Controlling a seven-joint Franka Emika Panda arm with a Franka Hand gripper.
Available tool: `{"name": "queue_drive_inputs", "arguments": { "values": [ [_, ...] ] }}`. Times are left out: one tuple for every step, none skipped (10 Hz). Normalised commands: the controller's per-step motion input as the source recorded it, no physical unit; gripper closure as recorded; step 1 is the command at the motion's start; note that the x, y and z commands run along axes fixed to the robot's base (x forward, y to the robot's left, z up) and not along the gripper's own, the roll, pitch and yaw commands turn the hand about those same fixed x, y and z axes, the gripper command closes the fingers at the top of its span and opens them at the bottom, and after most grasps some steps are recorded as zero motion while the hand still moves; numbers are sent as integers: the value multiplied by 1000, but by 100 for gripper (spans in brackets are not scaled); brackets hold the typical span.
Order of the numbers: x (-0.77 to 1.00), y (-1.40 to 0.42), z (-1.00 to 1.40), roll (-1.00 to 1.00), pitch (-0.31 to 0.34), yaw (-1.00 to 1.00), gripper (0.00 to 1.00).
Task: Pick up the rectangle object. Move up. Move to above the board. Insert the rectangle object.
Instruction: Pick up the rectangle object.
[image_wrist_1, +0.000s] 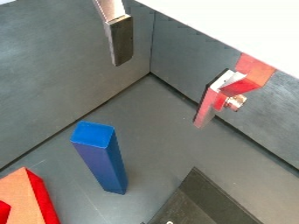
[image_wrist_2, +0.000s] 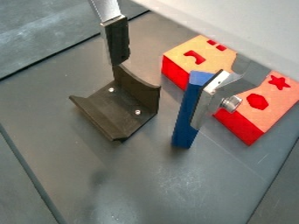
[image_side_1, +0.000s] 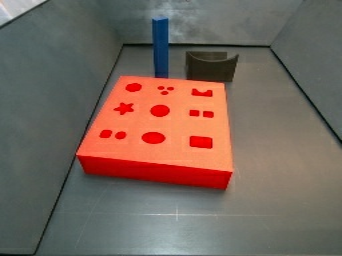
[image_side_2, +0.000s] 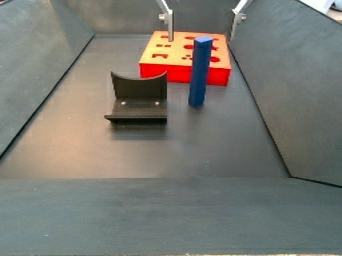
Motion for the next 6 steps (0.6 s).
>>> {"name": "queue_drive_inputs", "arguments": {
  "values": [
    [-9, -146, -237, -66, -10, 249, 0],
    [-343, -523, -237, 0, -34, 469, 0],
    [-154, -554, -183, 0, 0, 594, 0],
    [-160, -511, -169, 0, -11, 666, 0],
    [-134, -437, -191, 0, -16, 737, 0],
    [0, -229, -309, -3, -43, 903, 0]
  ]
}}
